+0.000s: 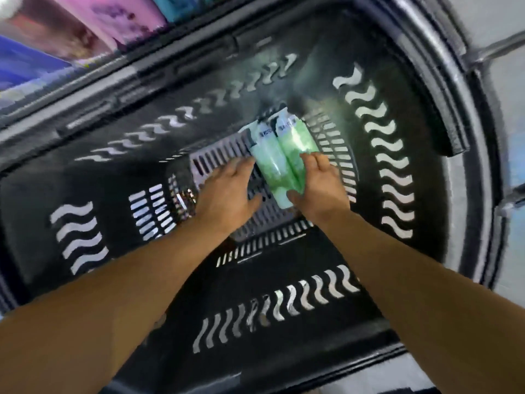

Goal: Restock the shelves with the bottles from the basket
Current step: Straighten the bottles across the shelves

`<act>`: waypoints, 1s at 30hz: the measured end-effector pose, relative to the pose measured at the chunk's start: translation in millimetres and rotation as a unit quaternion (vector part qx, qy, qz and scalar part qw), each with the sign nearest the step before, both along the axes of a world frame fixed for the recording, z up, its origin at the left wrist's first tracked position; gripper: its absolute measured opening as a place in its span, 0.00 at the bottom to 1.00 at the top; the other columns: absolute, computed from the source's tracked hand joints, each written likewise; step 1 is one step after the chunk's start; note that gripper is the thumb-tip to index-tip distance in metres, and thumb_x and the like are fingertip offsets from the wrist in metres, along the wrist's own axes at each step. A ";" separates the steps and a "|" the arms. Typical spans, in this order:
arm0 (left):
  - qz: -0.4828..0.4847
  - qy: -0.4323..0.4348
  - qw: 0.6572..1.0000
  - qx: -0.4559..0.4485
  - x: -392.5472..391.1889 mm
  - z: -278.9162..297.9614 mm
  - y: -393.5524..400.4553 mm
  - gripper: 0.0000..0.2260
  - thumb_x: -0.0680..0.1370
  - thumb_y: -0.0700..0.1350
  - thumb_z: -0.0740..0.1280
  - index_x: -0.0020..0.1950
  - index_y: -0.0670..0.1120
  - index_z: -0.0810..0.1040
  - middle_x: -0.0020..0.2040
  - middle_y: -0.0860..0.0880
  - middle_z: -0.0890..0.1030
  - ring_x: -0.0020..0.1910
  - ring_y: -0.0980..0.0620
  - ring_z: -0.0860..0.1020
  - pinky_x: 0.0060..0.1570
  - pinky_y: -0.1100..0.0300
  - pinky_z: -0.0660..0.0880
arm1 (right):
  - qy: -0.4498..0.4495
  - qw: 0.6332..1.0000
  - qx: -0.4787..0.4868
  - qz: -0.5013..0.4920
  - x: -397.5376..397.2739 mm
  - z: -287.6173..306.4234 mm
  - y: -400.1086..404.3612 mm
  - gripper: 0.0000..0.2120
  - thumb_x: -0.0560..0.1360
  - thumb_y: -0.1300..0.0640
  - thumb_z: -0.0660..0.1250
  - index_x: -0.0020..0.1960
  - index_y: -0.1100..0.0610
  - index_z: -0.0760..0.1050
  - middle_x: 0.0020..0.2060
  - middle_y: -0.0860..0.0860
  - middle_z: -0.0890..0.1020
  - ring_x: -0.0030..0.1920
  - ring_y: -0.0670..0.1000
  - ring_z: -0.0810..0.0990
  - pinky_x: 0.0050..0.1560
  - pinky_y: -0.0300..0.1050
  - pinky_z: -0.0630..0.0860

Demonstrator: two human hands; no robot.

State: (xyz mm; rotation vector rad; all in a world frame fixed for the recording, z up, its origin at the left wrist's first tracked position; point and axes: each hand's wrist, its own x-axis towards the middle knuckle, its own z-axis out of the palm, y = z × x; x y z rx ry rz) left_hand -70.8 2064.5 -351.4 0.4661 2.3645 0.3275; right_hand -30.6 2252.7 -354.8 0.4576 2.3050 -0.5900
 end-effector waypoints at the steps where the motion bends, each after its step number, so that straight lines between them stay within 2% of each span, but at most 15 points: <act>1: 0.025 -0.009 1.000 0.011 -0.3 -12.8 5.2 0.36 0.77 0.53 0.69 0.80 0.45 0.58 0.74 0.41 0.67 0.70 0.40 0.69 0.69 0.48 0.68 | 0.003 1.000 0.003 -0.011 -3.8 -9.7 1.4 0.39 0.73 0.51 0.73 0.77 0.53 0.56 0.73 0.52 0.62 0.69 0.58 0.65 0.68 0.52 0.68; 6: 0.213 -0.062 0.973 0.066 3.5 -64.7 35.4 0.38 0.77 0.53 0.70 0.81 0.50 0.53 0.71 0.40 0.71 0.66 0.41 0.74 0.63 0.51 0.73 | -0.015 0.998 0.012 -0.054 -11.3 -49.4 4.9 0.41 0.75 0.54 0.70 0.80 0.50 0.50 0.77 0.53 0.56 0.74 0.58 0.63 0.72 0.53 0.65; 7: 0.257 -0.076 0.960 0.080 4.7 -70.9 42.4 0.39 0.77 0.53 0.71 0.81 0.51 0.52 0.69 0.41 0.74 0.61 0.43 0.77 0.59 0.54 0.76 | -0.006 0.998 0.015 -0.062 -9.8 -53.9 5.3 0.40 0.76 0.54 0.70 0.80 0.50 0.50 0.77 0.53 0.58 0.73 0.58 0.64 0.72 0.53 0.66; 9: 0.340 -0.101 0.929 0.109 7.3 -78.6 56.6 0.42 0.75 0.53 0.72 0.80 0.55 0.49 0.64 0.47 0.78 0.49 0.51 0.81 0.45 0.61 0.79 | 0.034 0.997 0.028 -0.066 -4.3 -60.7 4.9 0.38 0.76 0.54 0.69 0.79 0.49 0.52 0.75 0.53 0.63 0.71 0.58 0.67 0.70 0.52 0.67; 10: 0.375 -0.110 0.913 0.119 8.3 -81.5 63.5 0.43 0.74 0.53 0.73 0.80 0.56 0.48 0.63 0.48 0.78 0.48 0.52 0.80 0.44 0.60 0.79 | 0.056 0.996 0.036 -0.062 -1.1 -63.3 4.9 0.36 0.77 0.53 0.69 0.79 0.49 0.53 0.74 0.53 0.65 0.69 0.58 0.68 0.68 0.51 0.66; 12: 0.430 -0.116 0.887 0.125 8.4 -86.9 73.8 0.46 0.72 0.53 0.76 0.79 0.56 0.48 0.65 0.46 0.77 0.57 0.45 0.79 0.55 0.50 0.79 | 0.086 0.994 0.051 -0.053 3.4 -68.1 4.5 0.34 0.78 0.54 0.68 0.78 0.48 0.55 0.73 0.51 0.67 0.66 0.56 0.70 0.62 0.46 0.66; 14: 0.459 -0.113 0.873 0.119 5.7 -89.9 78.1 0.47 0.70 0.50 0.78 0.79 0.55 0.50 0.65 0.45 0.77 0.61 0.44 0.78 0.59 0.49 0.77 | 0.088 0.993 0.061 -0.049 5.2 -70.7 3.6 0.35 0.77 0.58 0.68 0.78 0.45 0.55 0.71 0.49 0.67 0.64 0.54 0.71 0.57 0.43 0.64; 17: 0.468 -0.112 0.868 0.121 7.2 -89.0 69.6 0.46 0.70 0.47 0.78 0.78 0.55 0.52 0.62 0.46 0.78 0.57 0.45 0.79 0.54 0.55 0.78 | 0.077 0.994 0.057 -0.060 4.4 -67.1 0.6 0.38 0.73 0.59 0.70 0.77 0.45 0.55 0.69 0.49 0.67 0.62 0.54 0.70 0.58 0.45 0.66; 19: 0.432 -0.104 0.890 0.105 11.0 -85.1 51.9 0.46 0.70 0.45 0.78 0.79 0.56 0.52 0.63 0.46 0.78 0.57 0.46 0.79 0.54 0.52 0.79 | 0.075 0.994 0.038 -0.073 -2.4 -64.4 -2.5 0.41 0.71 0.58 0.72 0.77 0.48 0.55 0.67 0.51 0.67 0.62 0.54 0.68 0.62 0.48 0.69; 21: 0.386 -0.095 0.913 0.085 13.9 -83.1 26.3 0.47 0.70 0.44 0.78 0.79 0.56 0.52 0.64 0.46 0.78 0.57 0.45 0.79 0.54 0.50 0.79 | 0.058 0.996 0.020 -0.065 -14.8 -66.9 -6.1 0.46 0.70 0.58 0.75 0.79 0.49 0.51 0.70 0.52 0.65 0.66 0.55 0.68 0.67 0.52 0.70; 25: 0.308 -0.082 0.947 0.041 15.9 -85.0 -13.6 0.46 0.73 0.42 0.74 0.81 0.54 0.46 0.62 0.41 0.78 0.55 0.40 0.79 0.53 0.46 0.78 | 0.026 0.995 0.017 -0.091 -35.4 -78.7 -16.8 0.55 0.68 0.53 0.79 0.80 0.47 0.42 0.73 0.52 0.62 0.70 0.59 0.67 0.68 0.58 0.70; 28: 0.297 -0.083 0.950 0.043 17.2 -86.7 -15.3 0.49 0.72 0.45 0.76 0.81 0.53 0.43 0.65 0.39 0.75 0.58 0.37 0.77 0.56 0.43 0.76 | 0.032 0.993 0.053 -0.097 -39.0 -84.1 -18.1 0.54 0.69 0.55 0.78 0.80 0.47 0.43 0.71 0.55 0.66 0.67 0.64 0.70 0.65 0.60 0.70; 30: 0.326 -0.078 0.941 0.043 18.1 -85.9 -11.3 0.50 0.71 0.46 0.78 0.80 0.55 0.44 0.65 0.40 0.74 0.58 0.37 0.77 0.54 0.45 0.76 | 0.031 0.993 0.056 -0.101 -41.4 -80.6 -15.9 0.51 0.69 0.58 0.76 0.79 0.45 0.46 0.67 0.57 0.68 0.64 0.65 0.73 0.62 0.61 0.72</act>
